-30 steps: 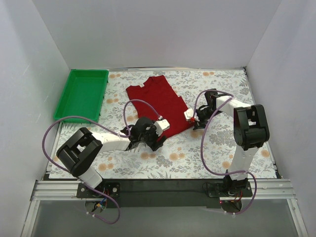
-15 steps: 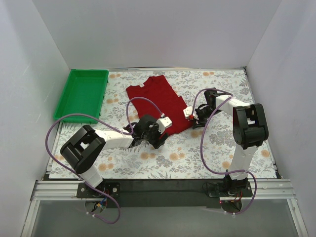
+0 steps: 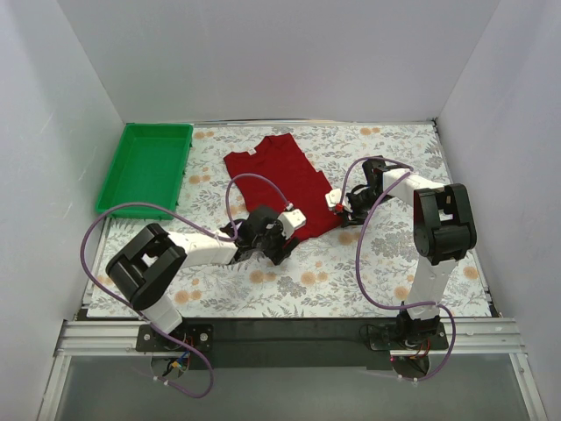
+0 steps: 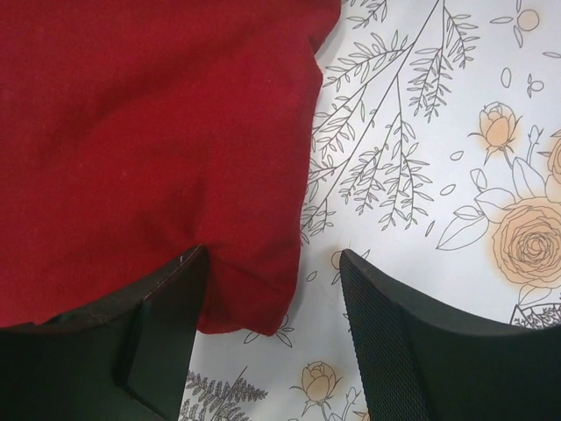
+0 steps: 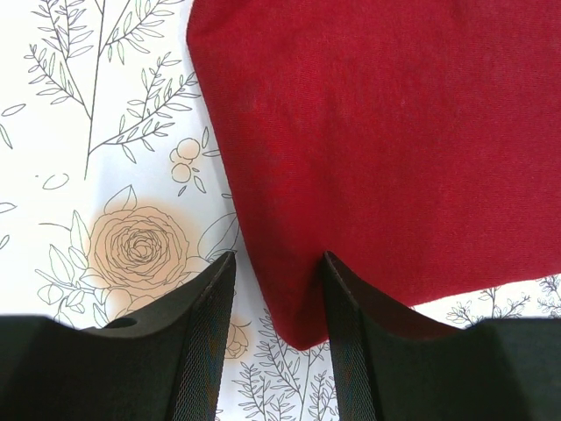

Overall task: Fold and stack the t-shirts
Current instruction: Fold the tshirt

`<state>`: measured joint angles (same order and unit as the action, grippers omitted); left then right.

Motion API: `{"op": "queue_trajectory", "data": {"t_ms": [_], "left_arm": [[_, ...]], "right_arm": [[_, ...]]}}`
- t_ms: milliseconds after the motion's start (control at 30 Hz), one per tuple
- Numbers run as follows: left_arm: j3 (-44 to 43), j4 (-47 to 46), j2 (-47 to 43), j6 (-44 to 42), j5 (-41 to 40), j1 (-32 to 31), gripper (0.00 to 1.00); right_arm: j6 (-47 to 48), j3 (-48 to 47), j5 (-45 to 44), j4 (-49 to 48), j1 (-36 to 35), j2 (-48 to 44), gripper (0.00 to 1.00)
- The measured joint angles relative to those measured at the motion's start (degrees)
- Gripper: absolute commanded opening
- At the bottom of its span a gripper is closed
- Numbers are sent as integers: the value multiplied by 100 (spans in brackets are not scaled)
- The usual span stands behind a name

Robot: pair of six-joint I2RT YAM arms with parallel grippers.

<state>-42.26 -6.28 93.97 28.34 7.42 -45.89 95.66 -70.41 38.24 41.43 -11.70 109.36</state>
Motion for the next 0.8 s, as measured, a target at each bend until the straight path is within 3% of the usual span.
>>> {"op": "queue_trajectory", "data": {"t_ms": [800], "left_arm": [[826,-15,-916,-632,-385,-4,60]], "right_arm": [[-85,0,-2,-50,0,0,43]]}}
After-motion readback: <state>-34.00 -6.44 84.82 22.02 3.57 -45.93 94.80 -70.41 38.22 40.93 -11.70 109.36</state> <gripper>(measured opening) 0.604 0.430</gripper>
